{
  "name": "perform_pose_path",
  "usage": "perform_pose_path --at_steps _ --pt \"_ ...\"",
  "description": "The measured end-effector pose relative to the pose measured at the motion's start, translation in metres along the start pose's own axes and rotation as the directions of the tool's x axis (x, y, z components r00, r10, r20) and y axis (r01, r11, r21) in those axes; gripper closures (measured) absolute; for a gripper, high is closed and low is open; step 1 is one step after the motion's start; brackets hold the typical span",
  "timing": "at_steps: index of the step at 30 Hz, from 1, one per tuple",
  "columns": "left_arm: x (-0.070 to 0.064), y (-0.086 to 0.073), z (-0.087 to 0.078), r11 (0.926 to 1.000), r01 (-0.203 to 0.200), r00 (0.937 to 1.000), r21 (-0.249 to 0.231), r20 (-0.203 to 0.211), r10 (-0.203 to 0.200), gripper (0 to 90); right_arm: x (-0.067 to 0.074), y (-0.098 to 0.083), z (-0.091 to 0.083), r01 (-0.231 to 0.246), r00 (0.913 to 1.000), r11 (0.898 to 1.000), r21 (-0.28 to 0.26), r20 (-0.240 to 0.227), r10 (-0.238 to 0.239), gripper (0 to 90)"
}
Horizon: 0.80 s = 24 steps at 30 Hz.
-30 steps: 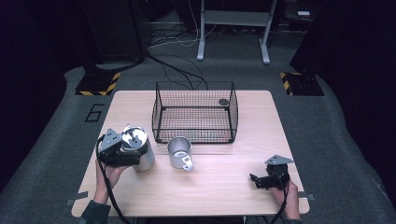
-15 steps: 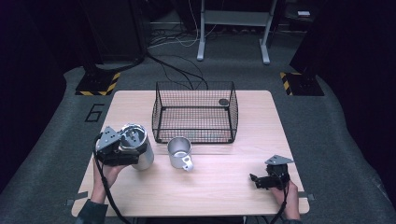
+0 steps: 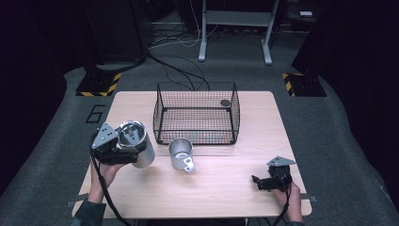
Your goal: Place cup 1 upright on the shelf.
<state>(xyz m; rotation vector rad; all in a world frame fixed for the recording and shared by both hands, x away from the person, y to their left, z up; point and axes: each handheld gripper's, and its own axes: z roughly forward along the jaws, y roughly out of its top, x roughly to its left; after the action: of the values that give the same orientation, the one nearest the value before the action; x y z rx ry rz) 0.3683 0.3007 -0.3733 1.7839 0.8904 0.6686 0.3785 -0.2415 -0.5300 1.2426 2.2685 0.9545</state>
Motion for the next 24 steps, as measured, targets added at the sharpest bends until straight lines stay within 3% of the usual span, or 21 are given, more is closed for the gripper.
perform_pose_path --at_steps 24 --pt "-0.002 0.027 0.001 0.9998 -0.014 0.9995 -0.01 0.026 0.015 3.7 0.0 0.0 0.0 -0.005 1.0 1.0 0.001 0.0 0.005 0.0"
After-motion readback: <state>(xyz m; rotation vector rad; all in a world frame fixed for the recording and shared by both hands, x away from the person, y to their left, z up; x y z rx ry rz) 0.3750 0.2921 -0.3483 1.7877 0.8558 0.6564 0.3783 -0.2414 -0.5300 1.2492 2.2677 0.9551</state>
